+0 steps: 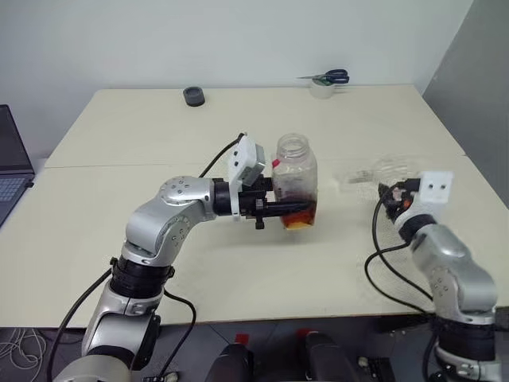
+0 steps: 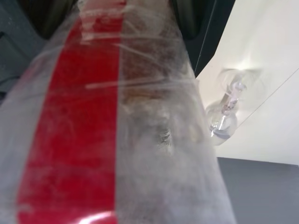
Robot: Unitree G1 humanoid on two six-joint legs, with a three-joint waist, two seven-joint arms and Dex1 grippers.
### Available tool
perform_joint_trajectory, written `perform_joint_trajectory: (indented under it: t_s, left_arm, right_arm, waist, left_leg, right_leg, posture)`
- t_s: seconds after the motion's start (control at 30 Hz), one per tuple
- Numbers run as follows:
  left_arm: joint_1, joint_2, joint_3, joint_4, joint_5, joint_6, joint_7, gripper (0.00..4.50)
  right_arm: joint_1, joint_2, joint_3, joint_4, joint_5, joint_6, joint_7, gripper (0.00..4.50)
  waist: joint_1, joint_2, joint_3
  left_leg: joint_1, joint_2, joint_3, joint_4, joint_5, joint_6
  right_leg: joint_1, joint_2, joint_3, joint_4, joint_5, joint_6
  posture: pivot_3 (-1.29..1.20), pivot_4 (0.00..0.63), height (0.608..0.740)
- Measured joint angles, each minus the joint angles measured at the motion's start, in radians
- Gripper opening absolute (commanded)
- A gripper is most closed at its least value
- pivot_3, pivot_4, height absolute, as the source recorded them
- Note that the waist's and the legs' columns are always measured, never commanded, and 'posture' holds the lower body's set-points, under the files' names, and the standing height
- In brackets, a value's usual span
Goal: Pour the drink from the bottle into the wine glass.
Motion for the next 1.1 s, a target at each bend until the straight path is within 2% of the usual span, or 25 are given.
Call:
perform_joint_trajectory:
  t_s: [0.4,0.67,1.1]
  left_arm:
    - [-0.016,-0.002,-0.001,0.026,0.007,-0.005,-0.015,1.79]
    - [-0.016,-0.001,-0.001,0.025,0.007,-0.005,-0.015,1.79]
    - [-0.016,-0.001,-0.001,0.025,0.007,-0.005,-0.015,1.79]
  right_arm:
    - [0.059,0.071,0.01,0.04,-0.085,0.009,-0.04,1.77]
    - [0.077,0.099,0.01,0.036,-0.095,0.023,-0.043,4.41]
    - [0.076,0.083,0.018,-0.003,-0.095,0.062,-0.024,4.46]
  waist:
    - [0.001,0.0,0.0]
    - [0.001,0.0,0.0]
    - [0.001,0.0,0.0]
  left_leg:
    - [0.001,0.0,-0.001,0.0,0.0,0.0]
    - [0.001,0.0,-0.001,0.0,0.0,0.0]
    - [0.001,0.0,-0.001,0.0,0.0,0.0]
  right_leg:
    - [0.001,0.001,-0.001,-0.001,0.0,0.0]
    - [0.001,0.001,-0.001,-0.001,0.0,0.0]
    - [0.001,0.001,-0.001,-0.001,0.0,0.0]
  posture:
    - [0.0,0.15,0.74]
    - [0.0,0.15,0.74]
    - [0.0,0.15,0.74]
